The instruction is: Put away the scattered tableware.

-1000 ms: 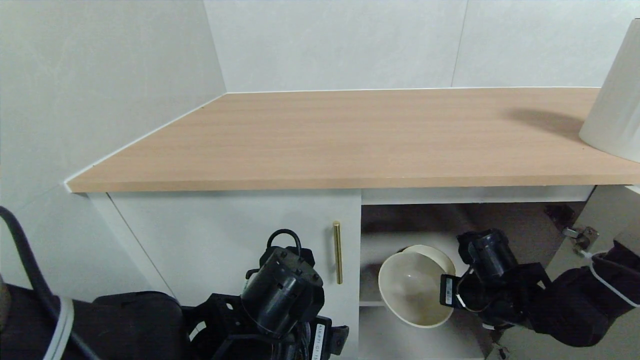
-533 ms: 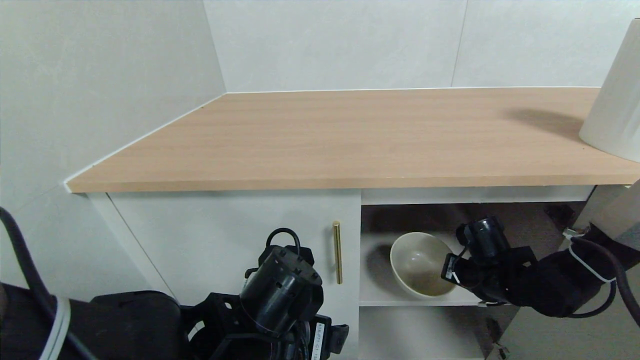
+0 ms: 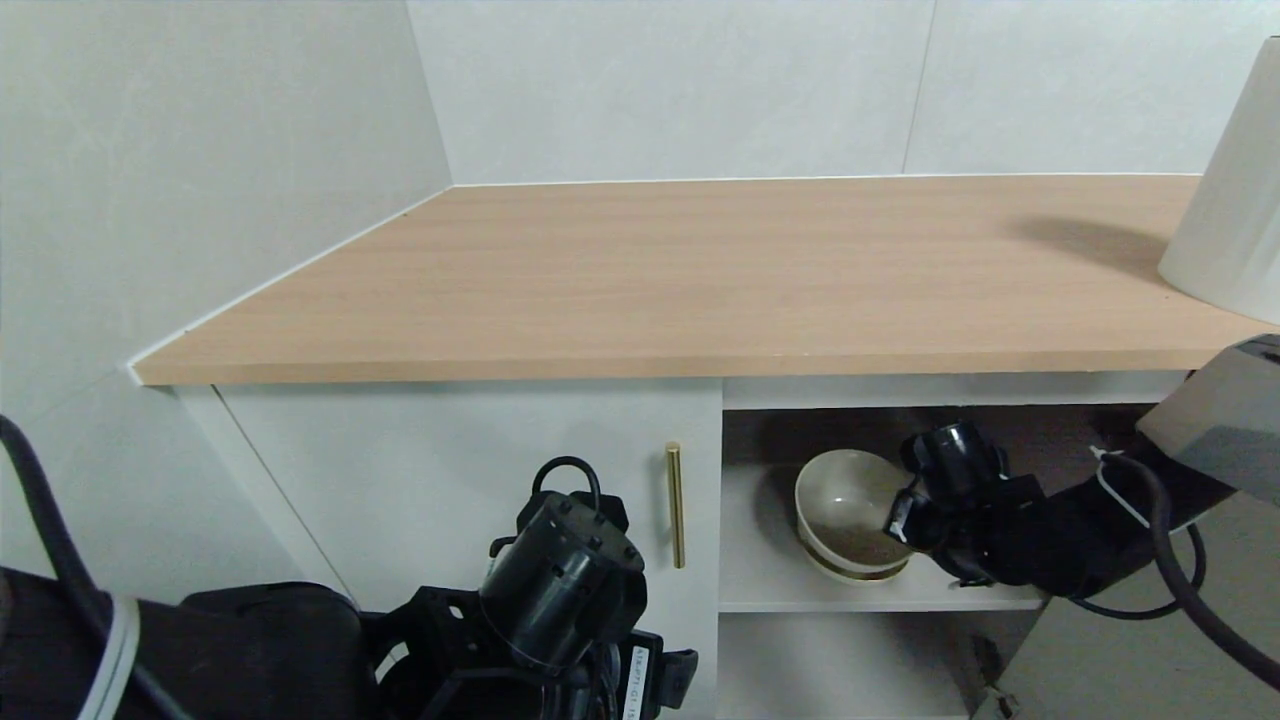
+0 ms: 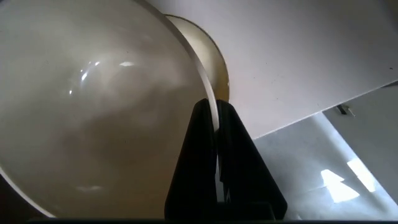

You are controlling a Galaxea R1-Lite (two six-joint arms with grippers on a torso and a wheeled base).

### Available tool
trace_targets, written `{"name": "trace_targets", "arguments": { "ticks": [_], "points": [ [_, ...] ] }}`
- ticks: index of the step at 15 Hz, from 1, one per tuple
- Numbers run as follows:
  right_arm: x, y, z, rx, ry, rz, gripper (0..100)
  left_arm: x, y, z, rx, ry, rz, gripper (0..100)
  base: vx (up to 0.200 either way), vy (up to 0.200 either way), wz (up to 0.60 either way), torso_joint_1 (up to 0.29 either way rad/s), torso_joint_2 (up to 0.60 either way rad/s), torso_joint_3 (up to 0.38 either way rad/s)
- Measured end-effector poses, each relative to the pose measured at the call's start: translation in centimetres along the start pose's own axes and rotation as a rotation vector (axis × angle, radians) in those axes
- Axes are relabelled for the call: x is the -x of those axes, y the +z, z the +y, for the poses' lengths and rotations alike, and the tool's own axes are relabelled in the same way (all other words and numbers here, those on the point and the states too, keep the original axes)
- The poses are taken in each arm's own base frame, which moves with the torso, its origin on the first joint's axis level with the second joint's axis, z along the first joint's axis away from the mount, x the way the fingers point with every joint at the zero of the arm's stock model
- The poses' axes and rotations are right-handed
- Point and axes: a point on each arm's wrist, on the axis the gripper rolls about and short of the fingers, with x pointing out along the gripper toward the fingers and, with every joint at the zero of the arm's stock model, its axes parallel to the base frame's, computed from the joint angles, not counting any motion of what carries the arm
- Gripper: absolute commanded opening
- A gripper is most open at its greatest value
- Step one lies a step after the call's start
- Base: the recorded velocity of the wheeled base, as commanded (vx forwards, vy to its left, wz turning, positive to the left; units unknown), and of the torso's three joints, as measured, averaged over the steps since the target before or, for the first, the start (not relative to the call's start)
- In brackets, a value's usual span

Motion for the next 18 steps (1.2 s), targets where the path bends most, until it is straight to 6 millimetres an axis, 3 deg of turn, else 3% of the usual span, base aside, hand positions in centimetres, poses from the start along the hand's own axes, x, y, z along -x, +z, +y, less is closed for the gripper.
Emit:
{"name": "trace_targets", "arguments": {
  "ticks": [9,18],
  "points": [
    [-2.0,0.4,-0.1,-0.017,-0.045,-0.023,0,-0.1,-0.1,0.0,-0.001,0.003,0.004,100,0.0,0.0,0.0,0.0,0.0,0.0],
    [-2.3,-0.3,0.1,0.003,-0.047,-0.006,0,-0.2,-0.1,0.0,-0.002,0.005,0.008,100,0.0,0.0,0.0,0.0,0.0,0.0]
  ]
}}
